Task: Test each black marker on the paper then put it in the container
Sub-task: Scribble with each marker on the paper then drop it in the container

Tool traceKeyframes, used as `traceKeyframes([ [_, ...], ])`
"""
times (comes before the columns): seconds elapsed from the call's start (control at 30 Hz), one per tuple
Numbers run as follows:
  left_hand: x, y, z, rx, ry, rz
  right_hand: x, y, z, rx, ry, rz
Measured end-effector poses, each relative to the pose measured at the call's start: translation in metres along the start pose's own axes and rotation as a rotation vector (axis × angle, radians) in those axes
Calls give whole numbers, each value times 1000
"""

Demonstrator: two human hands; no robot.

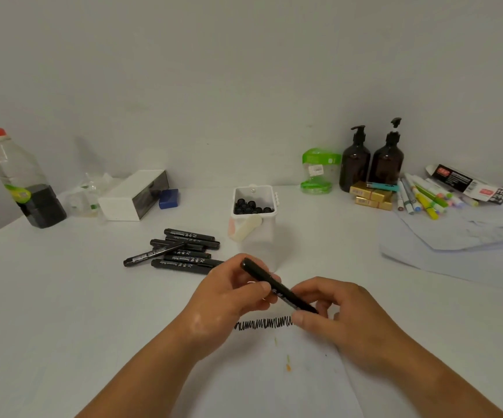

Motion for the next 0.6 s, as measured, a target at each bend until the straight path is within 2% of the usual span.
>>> traceKeyframes([
  [0.1,1,2,8,137,6,28,-1,1,0,16,-5,-6],
  [0.17,4,7,10,120,-3,13,-2,4,-2,39,-27,-23],
  [0.23,7,13,9,-18,-26,-21,-3,6,-1,24,-47,-40],
  [0.33,12,16,10,-370,-82,-64,-3,8,-1,-66,-74,-91],
  [0.47,17,5,11,-827,-285,-58,-3,4,6,-235,-77,-104],
  [0.53,18,-4,10,-935,-371,-6,-2,0,11,-341,-74,-89],
  [0.6,19,-9,10,-948,-385,32,-1,-4,15,-419,-69,-83],
])
Point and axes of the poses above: each hand's wrist, its own x-axis away from the middle knuckle, its own y-axis out of the back of the hand, z = x × y, the point moved 2 cm from there along -x, towards the middle knuckle
